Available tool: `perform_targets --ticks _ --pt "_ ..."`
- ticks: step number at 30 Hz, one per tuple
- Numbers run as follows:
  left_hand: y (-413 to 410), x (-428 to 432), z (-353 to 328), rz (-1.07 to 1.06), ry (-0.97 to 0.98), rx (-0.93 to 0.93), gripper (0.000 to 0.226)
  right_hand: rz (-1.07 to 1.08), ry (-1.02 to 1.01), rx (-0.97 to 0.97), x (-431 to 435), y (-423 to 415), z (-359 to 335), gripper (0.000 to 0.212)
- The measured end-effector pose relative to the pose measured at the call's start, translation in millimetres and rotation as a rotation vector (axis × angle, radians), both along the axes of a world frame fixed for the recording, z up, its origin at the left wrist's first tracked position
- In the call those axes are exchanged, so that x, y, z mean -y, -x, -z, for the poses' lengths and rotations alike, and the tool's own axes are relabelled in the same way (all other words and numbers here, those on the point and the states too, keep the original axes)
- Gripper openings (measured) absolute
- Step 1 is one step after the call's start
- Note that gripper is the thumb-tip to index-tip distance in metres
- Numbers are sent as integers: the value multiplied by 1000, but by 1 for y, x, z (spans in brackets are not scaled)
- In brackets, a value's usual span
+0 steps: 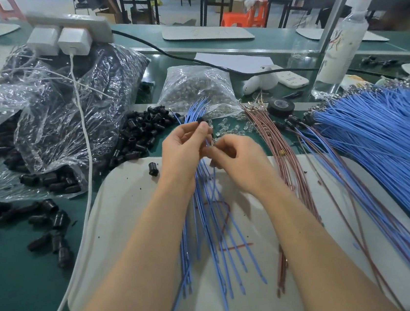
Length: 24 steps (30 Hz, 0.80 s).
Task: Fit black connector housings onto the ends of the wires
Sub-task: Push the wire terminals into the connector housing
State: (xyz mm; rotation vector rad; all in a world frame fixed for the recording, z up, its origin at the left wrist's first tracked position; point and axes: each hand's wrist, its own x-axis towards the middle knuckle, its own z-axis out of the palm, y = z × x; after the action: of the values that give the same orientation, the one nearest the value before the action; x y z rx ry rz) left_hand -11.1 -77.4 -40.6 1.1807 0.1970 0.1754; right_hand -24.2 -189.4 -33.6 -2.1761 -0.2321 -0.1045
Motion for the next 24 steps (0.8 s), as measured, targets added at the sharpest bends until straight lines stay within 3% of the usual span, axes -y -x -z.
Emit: perform_targets --ticks 3,5,7,9,15,18,22,24 --pt "-3 -10 -3 -37 135 -23 6 286 193 137 27 -10 -2 26" --pt "-3 -14 -3 -60 206 -45 7 472 365 24 50 -18 -1 27" --pt "-3 -14 -3 -70 236 -59 9 526 494 -174 63 -24 4 29" --pt "-2 -11 -3 -62 220 -68 8 536 510 -227 65 -27 9 29" --pt "2 -8 -2 -13 168 -70 4 586 314 -72 68 -22 7 18" --pt "4 -7 -5 25 150 -67 3 580 27 -40 72 -18 -1 20" --pt "9 -5 -10 293 118 13 4 361 -927 -156 63 -11 -20 12" --pt "13 -1 -11 466 87 52 3 316 -1133 -88 59 -9 -25 14"
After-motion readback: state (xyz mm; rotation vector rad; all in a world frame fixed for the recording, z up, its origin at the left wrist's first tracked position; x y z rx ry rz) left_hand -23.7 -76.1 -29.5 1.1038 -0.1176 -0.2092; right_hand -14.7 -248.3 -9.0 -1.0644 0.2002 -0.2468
